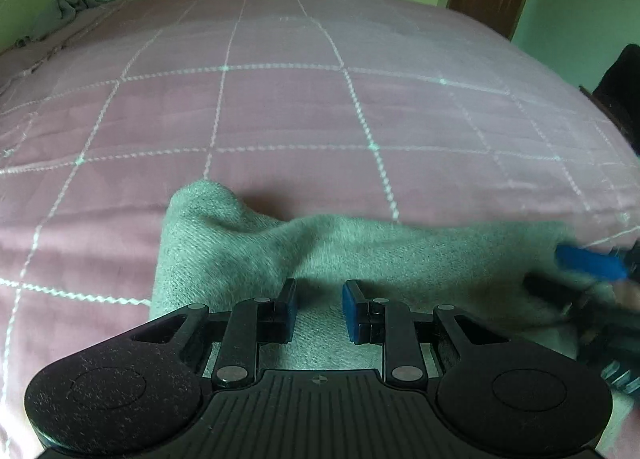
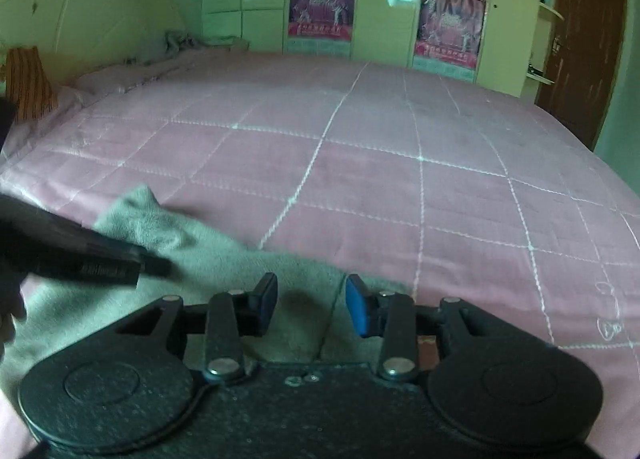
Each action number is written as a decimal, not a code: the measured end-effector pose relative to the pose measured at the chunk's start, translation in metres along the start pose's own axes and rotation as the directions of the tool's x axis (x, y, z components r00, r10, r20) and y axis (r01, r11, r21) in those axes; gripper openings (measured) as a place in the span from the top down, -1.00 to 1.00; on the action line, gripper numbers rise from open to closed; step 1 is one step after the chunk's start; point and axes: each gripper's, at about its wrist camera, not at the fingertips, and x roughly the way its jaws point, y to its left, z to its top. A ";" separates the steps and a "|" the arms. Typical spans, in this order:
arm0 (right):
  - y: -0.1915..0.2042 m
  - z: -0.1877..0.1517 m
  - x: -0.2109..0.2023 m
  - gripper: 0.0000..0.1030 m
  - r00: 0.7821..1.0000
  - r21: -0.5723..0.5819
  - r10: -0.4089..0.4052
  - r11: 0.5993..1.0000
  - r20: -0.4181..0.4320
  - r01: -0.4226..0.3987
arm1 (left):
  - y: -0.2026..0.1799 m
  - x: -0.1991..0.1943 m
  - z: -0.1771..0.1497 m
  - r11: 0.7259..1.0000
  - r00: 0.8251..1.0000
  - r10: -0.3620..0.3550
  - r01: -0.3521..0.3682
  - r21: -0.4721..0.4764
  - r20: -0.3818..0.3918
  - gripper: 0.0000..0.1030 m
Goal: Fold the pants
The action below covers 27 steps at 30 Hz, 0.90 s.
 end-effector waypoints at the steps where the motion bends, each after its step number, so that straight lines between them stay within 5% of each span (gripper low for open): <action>1: 0.001 -0.006 0.012 0.26 0.999 -0.024 -0.014 1.000 -0.046 0.013 | 0.000 0.004 0.000 1.000 1.000 0.000 0.000 0.002 0.003 0.52; 9: -0.002 -0.005 0.030 0.20 0.996 -0.021 -0.024 1.000 -0.084 0.022 | -0.003 0.001 0.003 1.000 1.000 0.007 -0.007 0.000 0.001 0.51; 13: 0.000 0.000 -0.002 0.25 0.999 -0.002 0.008 1.000 -0.033 -0.009 | 0.001 -0.027 -0.020 1.000 1.000 -0.011 0.011 0.018 0.014 0.51; 22: 0.020 -0.058 -0.054 0.22 0.999 -0.077 -0.004 0.997 -0.032 0.001 | 0.004 -0.072 -0.092 0.999 0.999 -0.034 0.033 0.020 0.027 0.51; 27: 0.034 -0.068 -0.043 0.15 0.997 -0.142 -0.050 0.989 -0.052 0.043 | -0.001 -0.075 -0.088 1.000 1.000 -0.006 0.006 0.018 0.006 0.51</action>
